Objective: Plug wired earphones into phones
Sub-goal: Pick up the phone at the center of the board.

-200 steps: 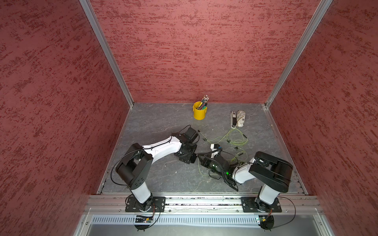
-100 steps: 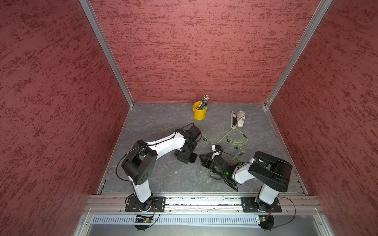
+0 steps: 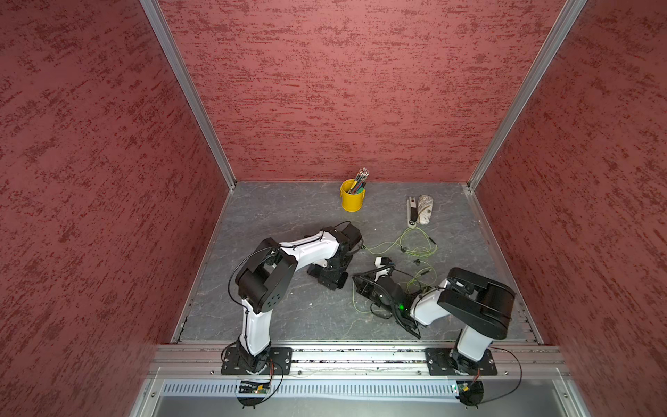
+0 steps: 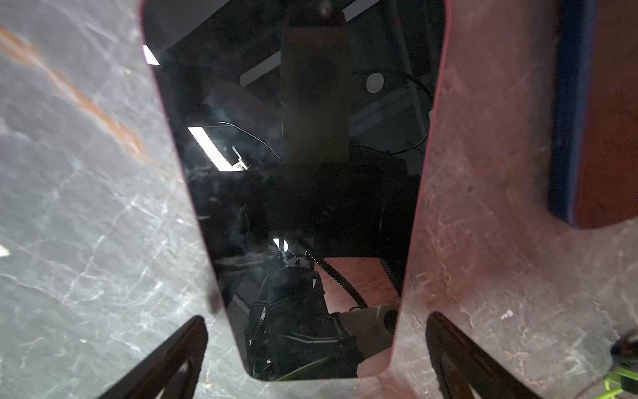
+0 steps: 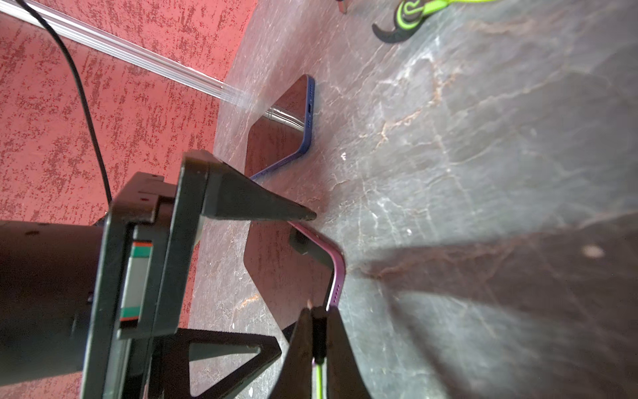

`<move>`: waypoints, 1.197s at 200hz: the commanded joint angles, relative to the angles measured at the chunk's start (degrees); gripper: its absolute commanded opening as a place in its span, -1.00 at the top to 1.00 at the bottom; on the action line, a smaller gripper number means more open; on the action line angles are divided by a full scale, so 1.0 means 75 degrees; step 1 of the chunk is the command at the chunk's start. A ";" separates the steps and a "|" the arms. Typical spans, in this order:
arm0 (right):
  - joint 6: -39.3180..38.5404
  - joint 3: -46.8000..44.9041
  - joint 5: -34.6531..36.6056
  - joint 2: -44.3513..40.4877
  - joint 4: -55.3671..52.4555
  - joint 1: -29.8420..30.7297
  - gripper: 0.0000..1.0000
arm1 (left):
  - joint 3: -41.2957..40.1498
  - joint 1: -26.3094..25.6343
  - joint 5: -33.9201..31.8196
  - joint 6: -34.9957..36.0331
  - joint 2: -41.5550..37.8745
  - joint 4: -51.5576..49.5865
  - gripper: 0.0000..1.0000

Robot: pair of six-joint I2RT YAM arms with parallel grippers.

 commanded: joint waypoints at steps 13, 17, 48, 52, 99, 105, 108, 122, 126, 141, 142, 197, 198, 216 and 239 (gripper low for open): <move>0.0228 -0.0153 0.0242 0.0143 0.0080 0.0050 0.98 | 0.0217 -0.0130 -0.0118 -0.0160 0.0289 -0.0233 -1.00; 0.0232 -0.0151 0.0233 0.0154 0.0094 0.0045 0.98 | 0.0228 -0.0136 -0.0106 -0.0186 0.0316 -0.0230 -0.99; 0.0244 -0.0166 0.0208 0.0206 0.0145 0.0050 0.98 | 0.0249 -0.0203 0.0024 -0.0311 0.0515 -0.0227 -0.89; 0.0235 -0.0173 0.0209 0.0212 0.0153 0.0051 0.98 | 0.0250 -0.0206 0.0024 -0.0309 0.0513 -0.0219 -0.88; 0.0244 -0.0153 0.0119 0.0329 0.0276 0.0049 0.98 | 0.0133 -0.0280 0.0067 -0.0530 0.0557 -0.0183 -0.67; 0.0232 -0.0159 0.0108 0.0339 0.0293 0.0050 0.98 | 0.0099 -0.0280 0.0088 -0.0582 0.0538 -0.0151 -0.65; 0.0223 -0.0158 0.0109 0.0346 0.0313 0.0048 0.98 | 0.0074 -0.0286 0.0094 -0.0608 0.0526 -0.0126 -0.63; 0.0159 -0.0121 0.0063 0.0385 0.0388 0.0050 0.98 | -0.0051 -0.0287 0.0190 -0.0697 0.0460 0.0113 -0.57; 0.0151 -0.0105 0.0044 0.0399 0.0388 0.0050 0.98 | -0.0059 -0.0288 0.0210 -0.0698 0.0440 0.0190 -0.55; 0.0159 -0.0078 0.0020 0.0448 0.0395 0.0049 0.98 | 0.0001 -0.0283 0.0222 -0.0696 0.0423 0.0286 -0.52; 0.0160 -0.0073 0.0022 0.0460 0.0397 0.0049 0.98 | 0.0010 -0.0280 0.0229 -0.0697 0.0430 0.0280 -0.52; 0.0326 -0.0221 -0.0024 0.0766 0.0997 -0.0019 0.98 | -0.0123 -0.0263 0.0628 -0.0732 0.0320 0.0677 -0.50; 0.0320 -0.0221 -0.0035 0.0777 0.1009 -0.0026 0.98 | -0.0128 -0.0258 0.0643 -0.0733 0.0314 0.0693 -0.50; 0.0332 -0.0197 -0.0176 0.0928 0.1184 -0.0056 0.98 | -0.0287 -0.0250 0.0818 -0.0804 0.0257 0.0921 -0.49; 0.0384 -0.0266 -0.0228 0.0997 0.1403 -0.0079 0.98 | -0.0253 -0.0242 0.0774 -0.0803 0.0226 0.0950 -0.49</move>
